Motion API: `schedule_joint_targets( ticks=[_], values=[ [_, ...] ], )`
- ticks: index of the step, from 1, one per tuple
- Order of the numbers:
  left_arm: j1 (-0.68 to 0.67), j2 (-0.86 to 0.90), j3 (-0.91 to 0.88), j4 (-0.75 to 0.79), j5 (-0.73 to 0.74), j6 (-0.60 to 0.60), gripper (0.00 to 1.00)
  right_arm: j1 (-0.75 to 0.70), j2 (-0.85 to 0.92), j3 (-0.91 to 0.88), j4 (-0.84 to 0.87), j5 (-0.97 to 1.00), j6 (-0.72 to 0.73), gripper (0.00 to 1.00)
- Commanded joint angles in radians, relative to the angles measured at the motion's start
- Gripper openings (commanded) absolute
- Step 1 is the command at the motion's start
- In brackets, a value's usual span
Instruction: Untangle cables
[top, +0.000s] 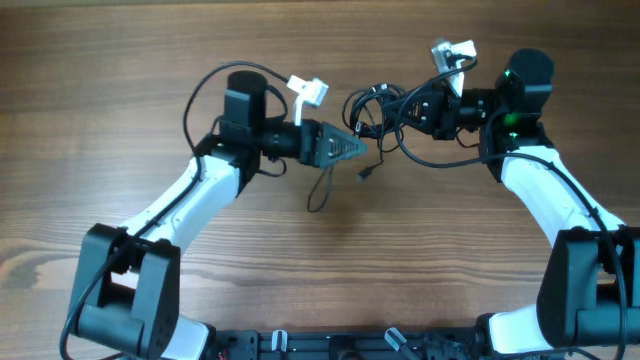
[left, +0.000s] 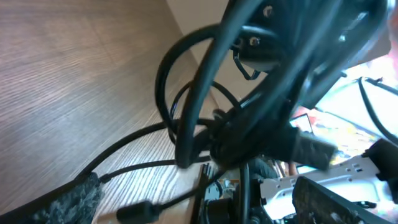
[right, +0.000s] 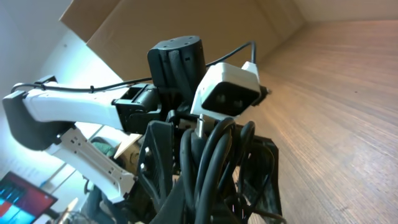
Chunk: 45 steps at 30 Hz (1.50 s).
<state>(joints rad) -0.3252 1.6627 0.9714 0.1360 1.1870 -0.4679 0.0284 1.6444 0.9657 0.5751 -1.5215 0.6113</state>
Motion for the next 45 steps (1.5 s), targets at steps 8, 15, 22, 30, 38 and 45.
schedule_joint_targets(
  ticks=[8,15,22,30,38,45],
  values=[
    [0.071,0.0,0.003,0.014,-0.036,0.225,0.95,-0.002,-0.017,0.022,0.187,-0.081,0.42,0.04],
    [0.248,0.0,0.003,0.006,-0.04,0.033,1.0,0.022,-0.017,0.022,0.166,0.35,1.087,0.15],
    [0.256,0.0,0.003,-0.001,-0.059,-0.372,1.0,0.066,-0.017,0.022,-0.081,0.485,1.459,0.06],
    [0.377,0.0,0.003,-0.086,-0.051,-0.779,1.0,-0.03,-0.017,0.022,-0.378,0.576,1.402,0.04],
    [0.26,0.0,0.003,-0.1,-0.05,-0.569,1.0,-0.037,-0.017,0.022,-0.535,0.662,1.075,0.04],
    [0.007,0.0,0.003,-0.095,-0.263,-0.169,1.0,0.043,-0.015,0.022,-1.117,0.848,0.775,0.04]
  ],
)
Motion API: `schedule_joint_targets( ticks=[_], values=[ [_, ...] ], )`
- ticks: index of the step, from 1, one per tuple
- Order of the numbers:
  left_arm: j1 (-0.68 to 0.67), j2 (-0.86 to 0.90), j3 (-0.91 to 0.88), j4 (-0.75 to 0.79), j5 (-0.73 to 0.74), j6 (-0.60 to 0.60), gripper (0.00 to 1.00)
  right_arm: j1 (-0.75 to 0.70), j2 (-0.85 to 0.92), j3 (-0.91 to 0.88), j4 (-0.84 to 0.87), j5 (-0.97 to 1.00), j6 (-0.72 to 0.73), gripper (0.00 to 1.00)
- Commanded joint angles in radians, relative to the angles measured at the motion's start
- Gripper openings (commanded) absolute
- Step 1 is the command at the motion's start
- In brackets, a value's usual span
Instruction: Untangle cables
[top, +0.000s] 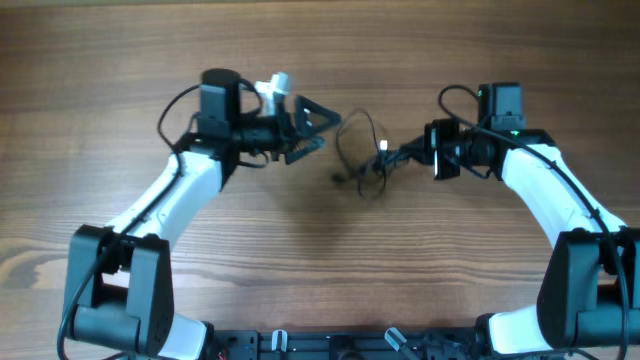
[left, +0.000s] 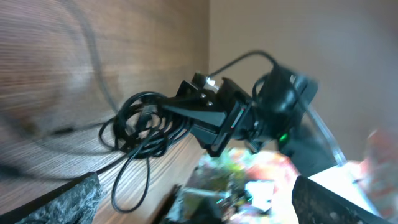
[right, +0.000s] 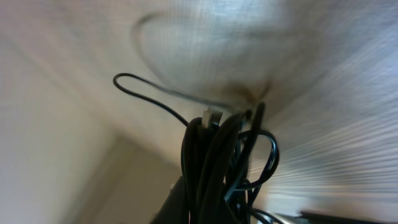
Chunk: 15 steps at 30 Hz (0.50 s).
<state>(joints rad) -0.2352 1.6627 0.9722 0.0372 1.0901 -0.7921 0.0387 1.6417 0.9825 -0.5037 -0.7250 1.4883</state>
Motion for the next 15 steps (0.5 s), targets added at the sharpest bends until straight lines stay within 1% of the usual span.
schedule_joint_targets(
  ticks=[1,3,5,7,8,9,11,12,15],
  values=[
    [-0.12,0.0,0.002,0.004,-0.222,0.188,1.0,0.047,-0.013,0.005,-0.043,0.053,-0.101,0.04],
    [-0.218,0.0,0.002,-0.003,-0.36,0.278,0.97,0.072,-0.013,0.005,-0.042,0.053,-0.098,0.04],
    [-0.341,0.0,0.002,-0.056,-0.618,0.404,0.92,0.078,-0.013,0.005,-0.04,0.053,-0.107,0.04],
    [-0.442,0.0,0.002,-0.098,-0.816,0.51,0.87,0.078,-0.013,0.005,-0.04,0.053,-0.113,0.04],
    [-0.486,0.0,0.002,-0.113,-0.89,0.559,0.77,0.078,-0.013,0.005,-0.04,0.053,-0.113,0.04],
    [-0.514,0.0,0.002,-0.134,-0.97,0.57,0.71,0.078,-0.013,0.005,-0.04,0.052,-0.113,0.04],
    [-0.555,0.0,0.002,-0.212,-1.152,0.576,0.39,0.078,-0.013,0.005,-0.04,0.038,-0.132,0.04],
    [-0.559,0.0,0.002,-0.229,-1.172,0.576,0.37,0.078,-0.013,0.005,-0.04,0.02,-0.144,0.04],
    [-0.559,0.0,0.002,-0.224,-1.171,0.576,0.37,0.078,-0.013,0.005,-0.04,-0.016,-0.183,0.04]
  ],
)
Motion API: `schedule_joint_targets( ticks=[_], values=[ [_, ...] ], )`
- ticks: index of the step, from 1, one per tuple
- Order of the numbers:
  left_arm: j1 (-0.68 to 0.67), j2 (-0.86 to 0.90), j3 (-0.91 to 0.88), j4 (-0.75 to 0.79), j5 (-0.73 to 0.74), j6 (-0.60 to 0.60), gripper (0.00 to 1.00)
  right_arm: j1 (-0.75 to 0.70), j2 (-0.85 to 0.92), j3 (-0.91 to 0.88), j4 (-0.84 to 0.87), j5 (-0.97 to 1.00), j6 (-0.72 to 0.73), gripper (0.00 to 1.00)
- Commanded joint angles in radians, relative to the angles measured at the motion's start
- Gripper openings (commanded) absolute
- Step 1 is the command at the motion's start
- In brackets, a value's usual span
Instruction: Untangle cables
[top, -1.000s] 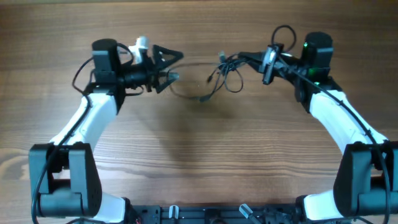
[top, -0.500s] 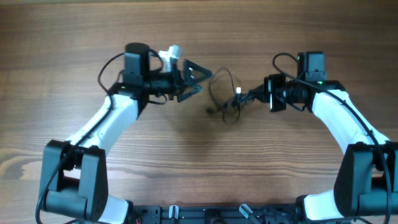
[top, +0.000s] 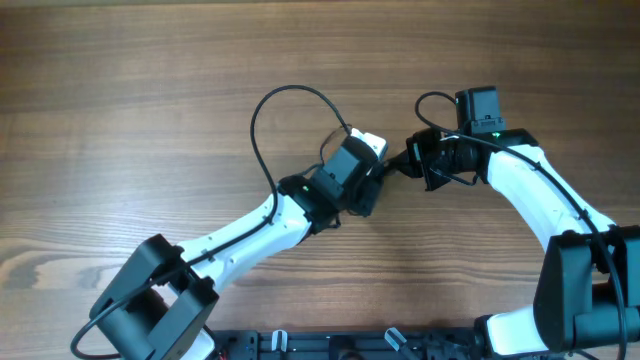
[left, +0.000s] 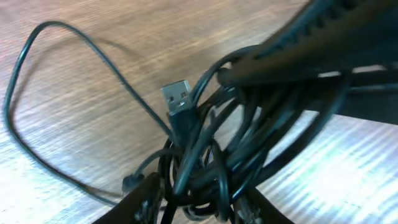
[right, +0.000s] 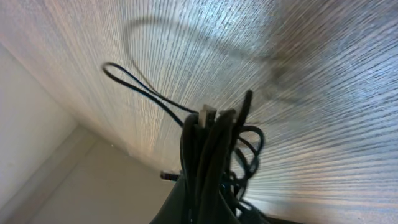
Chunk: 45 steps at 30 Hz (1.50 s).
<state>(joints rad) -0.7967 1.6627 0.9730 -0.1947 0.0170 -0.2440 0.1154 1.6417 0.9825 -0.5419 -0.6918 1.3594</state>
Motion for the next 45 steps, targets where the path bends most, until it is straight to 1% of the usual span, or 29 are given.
schedule_joint_targets(
  ticks=[1,4,5,6,7,8,10,11,12,13,14,15,17,18,19,20,22,23,24,25,27,30,34,35,37,39,41,44,45],
  values=[
    [0.003,0.0,0.002,0.023,-0.097,0.028,0.37,0.002,-0.013,0.005,-0.002,-0.049,-0.071,0.04],
    [0.003,0.0,0.002,0.073,-0.097,0.027,0.38,0.002,-0.013,0.005,-0.006,-0.049,-0.107,0.04],
    [0.003,0.0,0.002,0.087,-0.096,0.027,0.33,0.002,-0.013,0.005,-0.006,-0.049,-0.107,0.04],
    [0.003,0.0,0.002,0.092,-0.084,0.026,0.17,0.002,-0.013,0.005,-0.006,-0.049,-0.108,0.04],
    [0.003,0.0,0.002,0.094,-0.074,0.002,0.04,0.002,-0.013,0.005,-0.005,-0.049,-0.13,0.07],
    [0.003,-0.003,0.002,0.094,-0.074,-0.036,0.04,0.002,-0.013,0.005,0.0,-0.046,-0.191,0.2],
    [0.019,-0.025,0.002,0.093,-0.074,-0.13,0.04,0.001,-0.013,0.005,0.046,-0.016,-0.376,0.45],
    [0.04,-0.05,0.002,0.093,-0.071,-0.185,0.04,0.001,-0.013,0.005,0.075,-0.014,-0.473,0.5],
    [0.06,-0.072,0.002,0.093,-0.061,-0.219,0.04,0.001,-0.013,0.005,0.086,-0.014,-0.539,0.52],
    [0.078,-0.092,0.002,0.093,-0.047,-0.24,0.04,0.001,-0.013,0.005,0.089,-0.014,-0.579,0.5],
    [0.111,-0.124,0.002,0.094,0.002,-0.243,0.04,0.001,-0.013,0.005,0.089,-0.014,-0.574,0.47],
    [0.131,-0.145,0.002,0.093,0.035,-0.231,0.04,0.001,-0.013,0.005,0.094,-0.015,-0.573,0.42],
    [0.141,-0.161,0.002,0.084,0.046,-0.218,0.04,0.001,-0.013,0.005,0.11,-0.014,-0.573,0.41],
    [0.142,-0.169,0.002,0.074,0.046,-0.238,0.04,0.001,-0.013,0.005,0.113,-0.014,-0.575,0.53],
    [0.15,-0.179,0.002,0.068,0.047,-0.299,0.04,0.001,-0.013,0.005,0.114,-0.014,-0.586,0.65],
    [0.164,-0.19,0.002,0.061,0.047,-0.357,0.04,0.001,-0.013,0.005,0.115,-0.014,-0.634,0.72],
    [0.219,-0.211,0.002,0.024,0.051,-0.487,0.04,0.001,-0.013,0.005,0.115,-0.015,-0.758,0.81],
    [0.251,-0.219,0.002,0.009,0.078,-0.543,0.04,0.001,-0.013,0.005,0.115,-0.014,-0.843,0.82],
    [0.302,-0.225,0.002,0.002,0.146,-0.599,0.04,0.001,-0.013,0.005,0.115,-0.014,-0.926,0.83],
    [0.345,-0.225,0.002,0.003,0.206,-0.649,0.04,0.001,-0.013,0.005,0.114,-0.014,-0.98,0.83],
    [0.428,-0.225,0.002,0.003,0.292,-0.743,0.04,0.003,-0.013,0.005,0.116,-0.034,-1.011,0.83],
    [0.508,-0.225,0.002,0.018,0.363,-0.891,0.04,0.038,-0.013,0.005,0.172,-0.198,-1.234,0.82],
    [0.531,-0.225,0.002,0.068,0.532,-0.89,0.04,0.142,-0.011,0.004,0.365,-0.194,-1.407,0.83],
    [0.531,-0.225,0.002,0.067,0.559,-0.885,0.04,0.169,-0.011,0.004,0.416,-0.17,-1.427,0.83],
    [0.531,-0.225,0.002,0.067,0.608,-0.861,0.04,0.214,-0.011,0.004,0.51,-0.041,-1.431,0.82],
    [0.531,-0.225,0.002,0.062,0.659,-0.788,0.04,0.234,-0.011,0.004,0.557,0.069,-1.431,0.72],
    [0.531,-0.225,0.002,0.06,0.692,-0.78,0.04,0.234,-0.011,0.004,0.545,0.073,-1.434,0.58],
    [0.538,-0.225,0.002,0.06,0.698,-0.78,0.04,0.234,-0.011,0.004,0.472,0.081,-1.447,0.31],
    [0.54,-0.225,0.002,0.06,0.705,-0.78,0.04,0.234,-0.011,0.004,0.454,0.104,-1.456,0.18]
  ],
)
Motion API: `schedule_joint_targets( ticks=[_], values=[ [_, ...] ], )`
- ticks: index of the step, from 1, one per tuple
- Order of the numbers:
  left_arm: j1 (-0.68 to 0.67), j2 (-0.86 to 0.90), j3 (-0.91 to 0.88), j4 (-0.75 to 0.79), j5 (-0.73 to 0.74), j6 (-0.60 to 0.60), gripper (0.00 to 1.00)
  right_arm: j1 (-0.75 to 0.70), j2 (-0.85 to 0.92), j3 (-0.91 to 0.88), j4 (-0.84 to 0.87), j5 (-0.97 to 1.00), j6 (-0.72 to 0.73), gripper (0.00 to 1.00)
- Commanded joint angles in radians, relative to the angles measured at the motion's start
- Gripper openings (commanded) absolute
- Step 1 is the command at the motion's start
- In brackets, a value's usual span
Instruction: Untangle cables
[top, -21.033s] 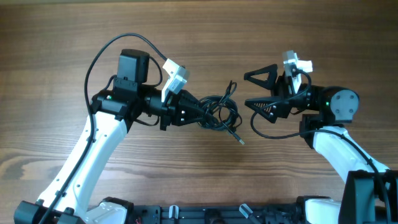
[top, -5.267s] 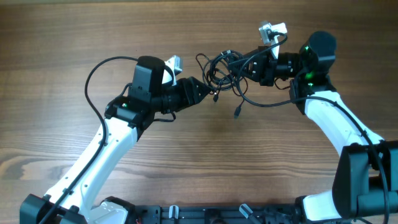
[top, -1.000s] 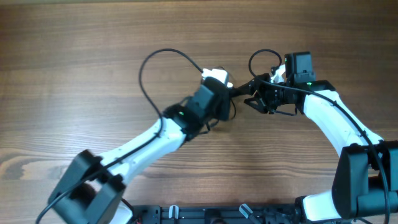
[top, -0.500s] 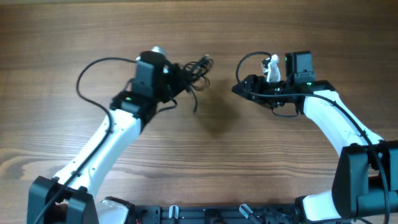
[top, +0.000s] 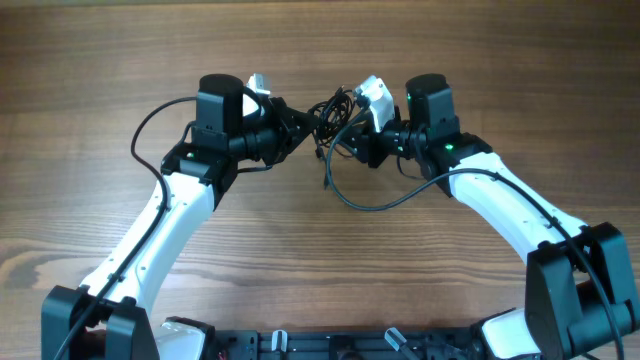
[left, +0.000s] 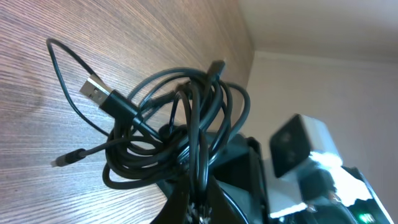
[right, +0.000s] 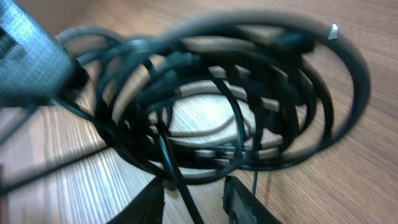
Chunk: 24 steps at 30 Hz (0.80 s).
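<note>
A tangled bundle of black cables (top: 328, 108) hangs between both grippers at the table's middle back. My left gripper (top: 300, 122) reaches in from the left and is shut on several strands (left: 198, 199). In the left wrist view the coil (left: 180, 118) shows a USB plug (left: 96, 92) sticking out left. My right gripper (top: 352, 140) comes from the right. Its fingers (right: 242, 199) stand apart below the blurred coil (right: 236, 106), with one strand running between them. A long loop (top: 370, 205) sags onto the table toward the right arm.
Bare wooden table (top: 500, 60) lies all round. The right arm's white wrist camera (left: 301, 146) sits just behind the bundle. The left gripper's grey finger (right: 28, 53) shows at the coil's upper left.
My left gripper was open at the bundle while the right one pinched it. Now the left is shut on the strands, the right stands open, and both have shifted toward the back of the table.
First my right gripper held the bundle with the left close beside it. Then the arms stood apart, the right still gripping. After that the left, open, met the bundle. Now the left holds it and the right has let go.
</note>
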<state>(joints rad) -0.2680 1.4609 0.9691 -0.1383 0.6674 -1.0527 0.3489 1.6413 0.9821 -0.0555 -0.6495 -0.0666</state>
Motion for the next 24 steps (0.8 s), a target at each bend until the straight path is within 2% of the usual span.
schedule_joint_targets(
  ticks=[1,4,5,6,7,9,12,14,15,16,18,19,21,22,23,24],
  values=[
    [0.011,-0.023,0.006,0.003,0.069,0.067,0.04,-0.003,-0.01,0.004,-0.043,0.078,-0.03,0.04],
    [0.037,-0.023,0.006,-0.074,0.063,0.212,0.04,-0.053,-0.039,0.006,-0.058,0.058,0.108,0.04],
    [0.059,-0.023,0.006,-0.141,0.03,0.239,0.04,-0.091,-0.066,0.006,-0.062,-0.022,0.142,0.04],
    [0.075,-0.023,0.005,-0.198,-0.006,0.239,0.04,-0.125,-0.084,0.006,-0.054,-0.126,0.157,0.04],
    [0.09,-0.023,0.005,-0.278,-0.067,0.24,0.04,-0.174,-0.101,0.006,-0.007,-0.34,0.156,0.04],
    [0.092,-0.023,0.005,-0.351,-0.164,0.278,0.04,-0.211,-0.103,0.006,0.058,-0.566,0.156,0.04],
    [0.097,-0.023,0.005,-0.351,-0.231,0.286,0.04,-0.213,-0.102,0.006,-0.011,-0.539,0.145,0.04],
    [0.117,-0.023,0.005,-0.336,-0.232,0.243,0.04,-0.213,-0.102,0.006,-0.099,-0.379,0.165,0.04],
    [0.124,-0.023,0.005,-0.333,-0.232,0.219,0.04,-0.213,-0.1,0.006,-0.158,-0.199,0.272,0.04],
    [0.125,-0.023,0.005,-0.33,-0.232,0.211,0.04,-0.212,-0.099,0.006,-0.181,-0.104,0.348,0.1],
    [0.123,-0.023,0.005,-0.326,-0.211,0.211,0.04,-0.212,-0.089,0.006,-0.269,0.158,0.634,0.99],
    [0.121,-0.023,0.005,-0.326,-0.182,0.212,0.04,-0.212,-0.088,0.006,-0.299,0.214,0.698,1.0],
    [0.121,-0.023,0.005,-0.327,-0.122,0.278,0.04,-0.211,-0.087,0.006,-0.302,0.193,0.661,1.0],
    [0.121,-0.023,0.005,-0.333,-0.123,0.307,0.24,-0.211,-0.087,0.006,-0.301,0.179,0.64,0.99],
    [0.121,-0.023,0.005,-0.346,-0.136,0.333,0.67,-0.211,-0.087,0.006,-0.304,0.174,0.622,1.0],
    [0.121,-0.023,0.005,-0.378,-0.203,0.346,0.97,-0.211,-0.087,0.006,-0.31,0.174,0.607,1.0]
  ],
)
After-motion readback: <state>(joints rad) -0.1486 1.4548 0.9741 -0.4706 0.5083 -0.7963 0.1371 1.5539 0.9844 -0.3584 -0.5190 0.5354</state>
